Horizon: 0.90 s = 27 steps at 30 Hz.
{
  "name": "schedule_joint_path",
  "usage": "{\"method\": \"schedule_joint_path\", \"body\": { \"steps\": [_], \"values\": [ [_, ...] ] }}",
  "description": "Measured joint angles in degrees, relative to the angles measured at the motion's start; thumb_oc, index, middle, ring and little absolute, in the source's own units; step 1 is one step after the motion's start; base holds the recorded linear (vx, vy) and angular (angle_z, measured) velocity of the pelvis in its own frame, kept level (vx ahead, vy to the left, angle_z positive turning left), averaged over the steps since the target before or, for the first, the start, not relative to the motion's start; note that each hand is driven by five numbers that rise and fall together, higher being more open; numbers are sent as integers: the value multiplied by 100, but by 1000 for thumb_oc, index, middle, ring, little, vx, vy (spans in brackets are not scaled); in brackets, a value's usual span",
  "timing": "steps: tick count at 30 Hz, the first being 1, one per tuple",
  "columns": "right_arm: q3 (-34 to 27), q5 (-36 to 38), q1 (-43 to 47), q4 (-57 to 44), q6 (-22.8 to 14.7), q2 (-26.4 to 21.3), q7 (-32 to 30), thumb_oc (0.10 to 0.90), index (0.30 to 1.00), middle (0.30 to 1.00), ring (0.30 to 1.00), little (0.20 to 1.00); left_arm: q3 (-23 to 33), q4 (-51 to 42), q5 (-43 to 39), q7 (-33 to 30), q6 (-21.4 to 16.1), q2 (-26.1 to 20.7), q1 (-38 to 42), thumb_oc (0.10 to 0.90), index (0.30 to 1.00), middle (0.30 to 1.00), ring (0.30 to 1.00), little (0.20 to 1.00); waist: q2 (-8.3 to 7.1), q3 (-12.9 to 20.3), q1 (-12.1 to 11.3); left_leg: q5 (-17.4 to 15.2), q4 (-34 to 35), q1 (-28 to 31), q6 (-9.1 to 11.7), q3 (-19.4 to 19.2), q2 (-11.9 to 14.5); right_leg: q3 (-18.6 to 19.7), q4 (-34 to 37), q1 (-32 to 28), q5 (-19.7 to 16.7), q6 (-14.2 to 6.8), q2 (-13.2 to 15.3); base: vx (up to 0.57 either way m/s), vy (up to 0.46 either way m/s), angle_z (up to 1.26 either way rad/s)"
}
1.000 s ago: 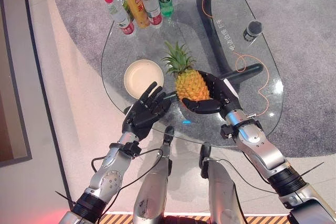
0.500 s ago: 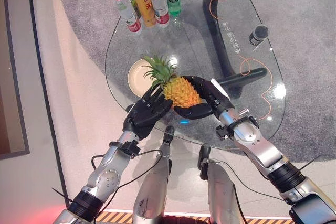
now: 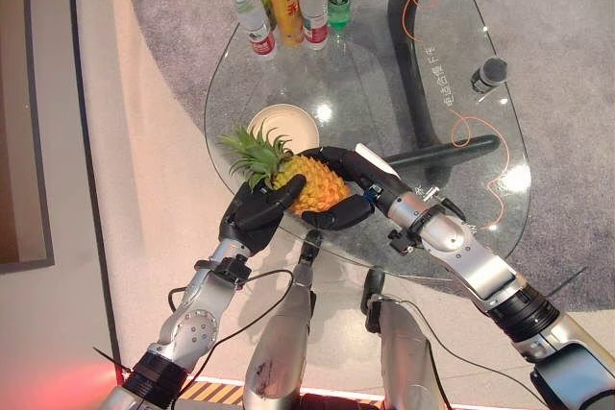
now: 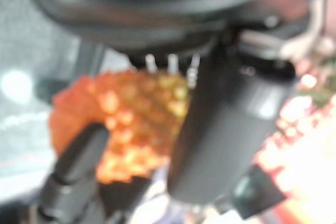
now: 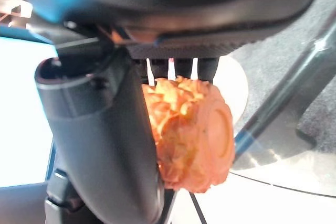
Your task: Pick up the fruit to the plate
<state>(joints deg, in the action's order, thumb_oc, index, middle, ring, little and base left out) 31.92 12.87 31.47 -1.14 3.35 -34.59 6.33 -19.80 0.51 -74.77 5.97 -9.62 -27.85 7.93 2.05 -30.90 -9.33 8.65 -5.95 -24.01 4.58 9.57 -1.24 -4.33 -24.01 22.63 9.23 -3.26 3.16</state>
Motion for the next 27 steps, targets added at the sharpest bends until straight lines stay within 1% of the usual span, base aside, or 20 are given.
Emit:
{"method": "schedule_joint_path", "body": {
  "steps": [4, 9, 12, 18, 22, 24, 27],
  "values": [
    [10, -55, 103, 0, 52, 11, 173, 100, 300, 300, 300, 200, 49, -5, -6, 0, -62, 94, -70, 800, 900, 900, 900, 900, -77, -17, -13, 4, 0, 22, -1, 51, -1, 0, 23, -48, 7, 4, -19, 41, -46, 6],
    [87, -63, 209, 0, 190, 41, 332, 100, 300, 300, 300, 200, 115, -5, -29, -4, -89, 176, -192, 800, 900, 900, 900, 900, -80, -17, -28, 7, 1, 63, 0, 61, -2, -4, 28, -95, 9, 3, -22, 24, -20, 0],
    [88, -68, 227, 0, 205, 51, 420, 100, 300, 300, 300, 200, 123, -5, -46, -8, -138, 220, -229, 800, 900, 900, 900, 900, -80, -17, -35, 6, 0, 83, 1, 77, -2, -17, 35, -119, 11, 4, -21, 0, 0, 0],
    [92, -100, 289, 0, 214, 112, 469, 100, 300, 300, 300, 200, 118, -5, -113, -8, -439, 331, -265, 800, 900, 900, 900, 900, -81, -17, -74, -13, 0, 84, 27, 122, 0, -42, 28, -119, 20, 17, -28, 14, -25, 1],
    [101, -100, 291, 0, 234, 246, 472, 100, 300, 300, 300, 200, 121, -5, -251, -13, -735, 468, -309, 800, 900, 900, 900, 900, -88, -20, -129, -12, 3, 83, 26, 154, -2, -67, 31, -126, 30, 26, -29, 19, -46, 3],
    [108, -100, 290, 0, 234, 324, 477, 100, 300, 300, 300, 200, 126, -6, -362, -19, -873, 516, -309, 800, 900, 900, 900, 900, -110, -24, -133, -12, 3, 80, 27, 200, -5, -112, 27, -135, 45, 38, -28, 15, -36, 9],
    [120, -100, 301, 1, 236, 486, 479, 100, 300, 300, 300, 200, 141, -6, -544, -26, -1207, 609, -317, 800, 900, 900, 900, 900, -182, -25, -168, -14, 4, 79, 30, 230, 0, -158, -6, -135, 91, 65, -27, 23, -36, 8]
  ]
}}
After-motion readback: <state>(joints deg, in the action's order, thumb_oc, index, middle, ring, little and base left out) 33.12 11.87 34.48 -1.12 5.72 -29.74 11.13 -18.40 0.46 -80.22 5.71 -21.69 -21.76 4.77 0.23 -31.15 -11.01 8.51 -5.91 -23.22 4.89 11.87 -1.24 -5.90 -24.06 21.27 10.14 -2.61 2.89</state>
